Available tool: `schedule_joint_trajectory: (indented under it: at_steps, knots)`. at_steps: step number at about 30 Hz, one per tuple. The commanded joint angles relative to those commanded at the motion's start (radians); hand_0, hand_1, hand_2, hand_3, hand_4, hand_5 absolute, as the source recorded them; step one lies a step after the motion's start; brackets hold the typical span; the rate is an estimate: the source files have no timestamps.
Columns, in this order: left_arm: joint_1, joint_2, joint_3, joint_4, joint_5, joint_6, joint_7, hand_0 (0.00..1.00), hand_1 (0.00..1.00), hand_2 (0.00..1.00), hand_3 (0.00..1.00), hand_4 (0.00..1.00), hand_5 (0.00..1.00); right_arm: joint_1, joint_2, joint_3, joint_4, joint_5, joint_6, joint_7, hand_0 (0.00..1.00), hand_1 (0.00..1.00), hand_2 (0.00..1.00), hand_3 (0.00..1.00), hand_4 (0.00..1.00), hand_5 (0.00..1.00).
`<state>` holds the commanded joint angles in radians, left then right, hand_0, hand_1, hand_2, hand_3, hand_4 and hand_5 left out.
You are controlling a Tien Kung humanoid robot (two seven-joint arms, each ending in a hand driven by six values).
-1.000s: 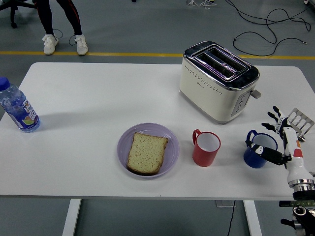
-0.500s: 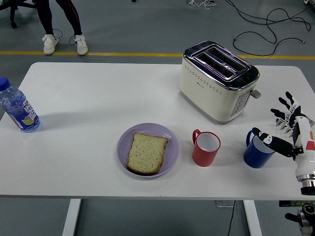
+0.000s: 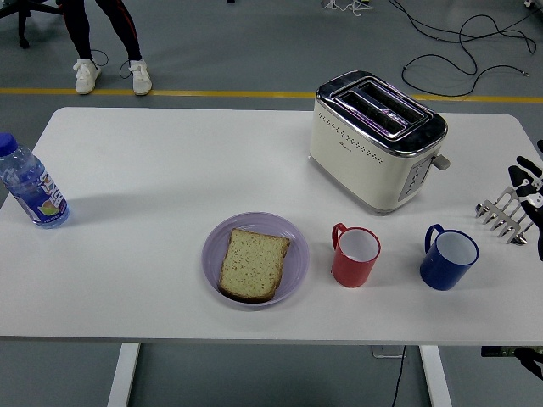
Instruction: Pick up the cup,pour liquid into bread,place the cup on the desk
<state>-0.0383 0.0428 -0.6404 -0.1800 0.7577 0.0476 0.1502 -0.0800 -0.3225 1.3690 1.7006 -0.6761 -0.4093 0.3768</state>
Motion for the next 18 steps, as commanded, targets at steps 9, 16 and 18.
schedule_joint_trajectory:
  at_steps: [9,16,18]
  knots:
    - [-0.027,-0.006,-0.074,0.000,0.073,-0.006,0.011,0.664,0.706,0.729,0.633,0.391,0.932,0.001,0.028,0.105,0.016,0.247,0.102,-0.059,0.684,0.663,0.727,0.711,0.725,0.216]
    - [-0.044,-0.009,-0.132,0.000,0.128,-0.011,0.019,0.664,0.708,0.730,0.635,0.389,0.934,0.020,0.025,0.171,0.011,0.414,0.188,-0.141,0.687,0.658,0.709,0.682,0.697,0.221]
    - [-0.045,-0.009,-0.126,0.000,0.126,-0.011,0.019,0.664,0.709,0.731,0.637,0.389,0.934,0.019,0.024,0.192,0.009,0.472,0.207,-0.166,0.681,0.653,0.698,0.668,0.664,0.219]
